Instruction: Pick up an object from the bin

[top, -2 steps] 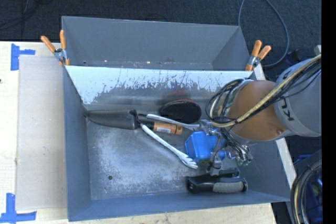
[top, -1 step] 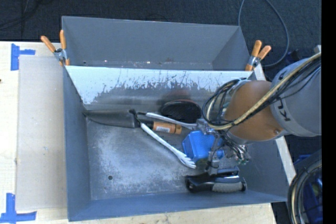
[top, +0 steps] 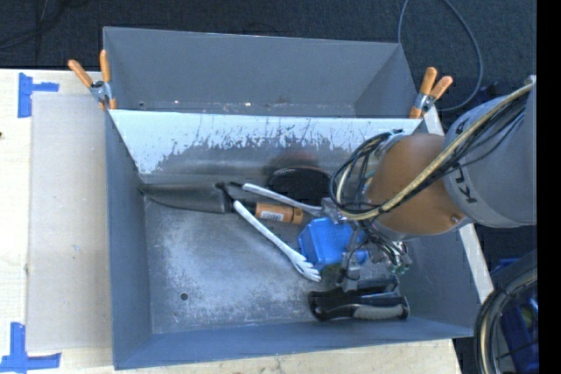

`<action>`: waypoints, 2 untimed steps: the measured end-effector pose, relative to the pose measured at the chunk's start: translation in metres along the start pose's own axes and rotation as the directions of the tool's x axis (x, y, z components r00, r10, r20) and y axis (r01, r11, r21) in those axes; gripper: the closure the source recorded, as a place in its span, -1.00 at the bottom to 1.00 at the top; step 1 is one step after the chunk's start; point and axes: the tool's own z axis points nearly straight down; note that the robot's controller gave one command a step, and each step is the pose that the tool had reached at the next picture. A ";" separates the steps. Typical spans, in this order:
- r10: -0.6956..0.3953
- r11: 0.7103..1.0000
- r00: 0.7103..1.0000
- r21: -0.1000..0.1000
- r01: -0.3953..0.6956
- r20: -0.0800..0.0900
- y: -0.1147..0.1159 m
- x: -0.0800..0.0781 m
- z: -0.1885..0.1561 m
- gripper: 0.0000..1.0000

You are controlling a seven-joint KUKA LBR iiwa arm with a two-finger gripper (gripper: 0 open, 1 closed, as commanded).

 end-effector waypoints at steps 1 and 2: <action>-0.005 1.000 1.000 -0.001 0.005 -0.016 0.000 -0.015 0.003 -1.00; -0.007 1.000 1.000 0.009 0.007 0.006 0.005 -0.014 0.001 1.00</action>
Offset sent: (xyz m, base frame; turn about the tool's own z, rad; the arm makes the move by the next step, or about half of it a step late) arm 0.0082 0.0117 -0.0075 -0.0053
